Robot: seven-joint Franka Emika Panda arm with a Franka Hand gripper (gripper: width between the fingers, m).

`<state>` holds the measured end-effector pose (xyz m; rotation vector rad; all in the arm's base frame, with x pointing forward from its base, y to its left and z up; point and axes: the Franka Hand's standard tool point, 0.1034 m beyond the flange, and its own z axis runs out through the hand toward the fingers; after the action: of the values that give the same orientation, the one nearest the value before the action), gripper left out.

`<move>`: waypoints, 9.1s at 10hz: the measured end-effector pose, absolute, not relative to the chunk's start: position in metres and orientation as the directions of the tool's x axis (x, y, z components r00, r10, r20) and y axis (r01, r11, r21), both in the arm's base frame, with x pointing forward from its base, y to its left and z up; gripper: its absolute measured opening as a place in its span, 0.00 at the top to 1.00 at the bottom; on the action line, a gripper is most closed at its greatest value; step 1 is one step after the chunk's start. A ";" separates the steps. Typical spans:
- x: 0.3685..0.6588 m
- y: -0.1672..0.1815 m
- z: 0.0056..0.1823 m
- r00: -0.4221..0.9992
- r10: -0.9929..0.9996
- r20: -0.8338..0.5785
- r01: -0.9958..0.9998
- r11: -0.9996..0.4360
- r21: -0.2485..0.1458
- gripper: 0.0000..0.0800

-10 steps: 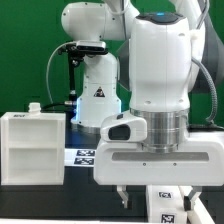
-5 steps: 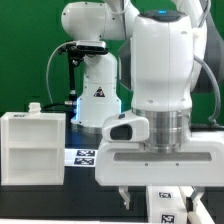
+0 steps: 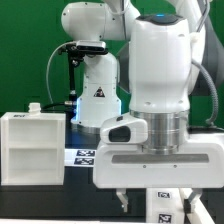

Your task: Assemble cabinet

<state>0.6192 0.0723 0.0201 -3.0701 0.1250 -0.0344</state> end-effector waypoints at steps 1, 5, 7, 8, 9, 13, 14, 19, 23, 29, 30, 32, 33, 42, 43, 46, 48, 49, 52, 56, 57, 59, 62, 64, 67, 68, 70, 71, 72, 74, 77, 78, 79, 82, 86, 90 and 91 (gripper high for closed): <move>0.616 0.069 0.017 0.997 -0.080 0.016 -0.078 -0.995 -0.067 0.00; 0.612 0.076 0.015 0.996 -0.086 0.009 -0.085 -0.994 -0.064 0.00; 0.609 0.080 0.014 0.994 -0.109 0.001 -0.108 -0.992 -0.065 0.00; 0.608 0.079 0.013 0.994 -0.111 -0.002 -0.111 -0.992 -0.065 0.00; 0.608 0.079 0.013 0.994 -0.109 -0.001 -0.109 -0.992 -0.066 0.00; 0.608 0.079 0.013 0.994 -0.109 0.000 -0.109 -0.992 -0.066 0.30; 0.608 0.079 0.013 0.994 -0.107 0.000 -0.107 -0.992 -0.066 0.30; 0.599 0.091 0.068 0.999 0.033 0.031 0.034 -0.998 -0.044 0.30; 0.597 0.088 0.062 1.000 0.020 0.022 0.021 -0.999 -0.049 0.30; 0.543 0.089 0.074 0.998 0.047 0.040 0.049 -0.998 -0.042 0.30; 0.542 0.088 0.073 0.998 0.047 0.037 0.049 -0.998 -0.042 0.30; 0.535 0.087 0.070 0.996 0.080 0.039 0.082 -0.996 -0.038 0.30; 0.522 0.081 0.070 0.988 0.151 0.030 0.152 -0.988 -0.034 0.30; 0.487 0.018 0.077 0.965 0.258 0.054 0.259 -0.966 -0.018 0.30; 0.485 0.006 0.076 0.962 0.268 0.050 0.269 -0.963 -0.016 0.30; 0.476 -0.009 0.056 0.964 0.262 0.037 0.262 -0.965 -0.012 0.30; 0.473 -0.012 0.051 0.961 0.275 0.037 0.276 -0.961 -0.008 0.30; 0.465 -0.020 0.036 0.958 0.285 0.034 0.286 -0.958 0.001 0.30; 0.462 -0.018 0.018 0.956 0.291 0.032 0.291 -0.957 0.009 0.30; 0.464 -0.020 0.012 0.957 0.290 0.034 0.289 -0.957 0.012 0.30; 0.464 -0.020 0.012 0.957 0.290 0.033 0.289 -0.957 0.012 0.30; 0.465 -0.019 0.013 0.953 0.303 0.034 0.302 -0.953 0.014 0.07; 0.471 -0.008 0.048 0.947 0.322 0.025 0.322 -0.947 -0.008 0.00; 0.493 -0.002 0.084 0.958 0.286 0.028 0.286 -0.958 -0.021 0.00; 0.501 0.002 0.086 0.966 0.257 0.009 0.258 -0.966 -0.033 0.00; 0.501 0.002 0.086 0.966 0.257 0.009 0.258 -0.966 -0.033 0.00; 0.506 -0.012 0.100 0.971 0.229 -0.072 0.226 -0.973 -0.056 0.00; 0.527 -0.025 0.116 0.978 0.186 -0.090 0.182 -0.982 -0.052 0.00; 0.537 -0.024 0.123 0.984 0.139 -0.108 0.134 -0.990 -0.049 0.00; 0.537 -0.013 0.124 0.983 0.153 -0.104 0.148 -0.988 -0.052 0.00; 0.530 -0.041 0.122 0.971 0.181 -0.155 0.173 -0.983 -0.065 0.00; 0.535 -0.065 0.128 0.967 0.183 -0.175 0.174 -0.983 -0.065 0.00; 0.534 -0.081 0.131 0.956 0.182 -0.230 0.170 -0.983 -0.072 0.00; 0.528 -0.069 0.127 0.896 0.156 -0.416 0.124 -0.987 -0.103 0.00; 0.518 -0.111 0.112 0.727 0.183 -0.662 0.216 -0.976 -0.032 0.00; 0.494 -0.121 0.101 0.607 0.181 -0.774 0.189 -0.979 -0.081 0.00; 0.493 -0.122 0.101 0.607 0.180 -0.774 0.187 -0.979 -0.081 0.00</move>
Offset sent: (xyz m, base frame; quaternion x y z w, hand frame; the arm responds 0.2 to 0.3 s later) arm -0.0032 0.0036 -0.0001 -0.0053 -0.0025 0.0115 0.9999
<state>0.4934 -0.1221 0.1014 -2.8237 -0.3229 1.3588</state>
